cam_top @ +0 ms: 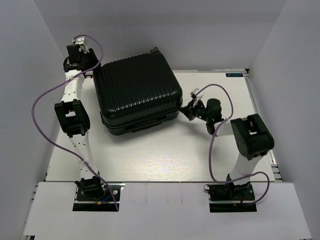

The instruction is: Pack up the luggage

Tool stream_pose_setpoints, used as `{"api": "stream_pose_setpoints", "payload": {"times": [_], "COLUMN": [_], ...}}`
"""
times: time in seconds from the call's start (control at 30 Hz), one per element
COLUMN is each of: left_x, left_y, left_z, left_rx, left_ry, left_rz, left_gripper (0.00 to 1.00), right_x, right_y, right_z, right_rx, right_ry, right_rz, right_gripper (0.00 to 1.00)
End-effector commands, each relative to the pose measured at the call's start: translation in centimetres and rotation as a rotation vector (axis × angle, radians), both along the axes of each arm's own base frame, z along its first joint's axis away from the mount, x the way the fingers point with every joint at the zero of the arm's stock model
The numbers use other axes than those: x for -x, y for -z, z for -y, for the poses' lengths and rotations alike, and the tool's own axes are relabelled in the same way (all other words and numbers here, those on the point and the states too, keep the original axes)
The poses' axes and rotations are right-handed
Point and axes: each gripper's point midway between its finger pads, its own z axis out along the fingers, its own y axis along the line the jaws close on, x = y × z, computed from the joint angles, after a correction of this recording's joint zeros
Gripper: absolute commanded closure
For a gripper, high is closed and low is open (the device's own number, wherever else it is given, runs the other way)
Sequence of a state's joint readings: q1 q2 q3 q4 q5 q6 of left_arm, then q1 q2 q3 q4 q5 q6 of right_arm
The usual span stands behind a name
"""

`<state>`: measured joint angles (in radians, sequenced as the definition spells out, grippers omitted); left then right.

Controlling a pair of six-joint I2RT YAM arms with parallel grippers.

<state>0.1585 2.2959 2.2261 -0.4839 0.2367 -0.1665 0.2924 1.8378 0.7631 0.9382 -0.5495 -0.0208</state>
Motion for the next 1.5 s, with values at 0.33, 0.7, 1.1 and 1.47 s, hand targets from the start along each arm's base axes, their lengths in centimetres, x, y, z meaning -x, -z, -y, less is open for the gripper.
{"api": "stream_pose_setpoints", "payload": {"times": [0.33,0.7,1.1,1.47], "left_x": [1.2,0.9,0.8,2.4], "left_y": [7.2,8.6,9.3,7.6], "left_z": [10.1,10.4,12.4,16.8], "left_rx": [0.053,0.012,0.056,0.090], "left_ry": [0.305,0.366,0.456,0.546], "left_rz": [-0.103,-0.098,-0.067,-0.037], "left_gripper": [1.00,1.00,1.00,0.36], "right_x": [-2.5,-12.3,-22.8,-13.8], "right_y": [-0.6,-1.9,-5.5,-3.2], "right_z": [2.8,2.2,-3.3,0.1], "right_rx": [0.071,0.104,-0.103,-0.024], "right_ry": [0.380,0.257,0.138,0.211], "right_rz": [-0.034,0.147,0.262,0.126], "right_gripper": [1.00,1.00,1.00,0.89]}}
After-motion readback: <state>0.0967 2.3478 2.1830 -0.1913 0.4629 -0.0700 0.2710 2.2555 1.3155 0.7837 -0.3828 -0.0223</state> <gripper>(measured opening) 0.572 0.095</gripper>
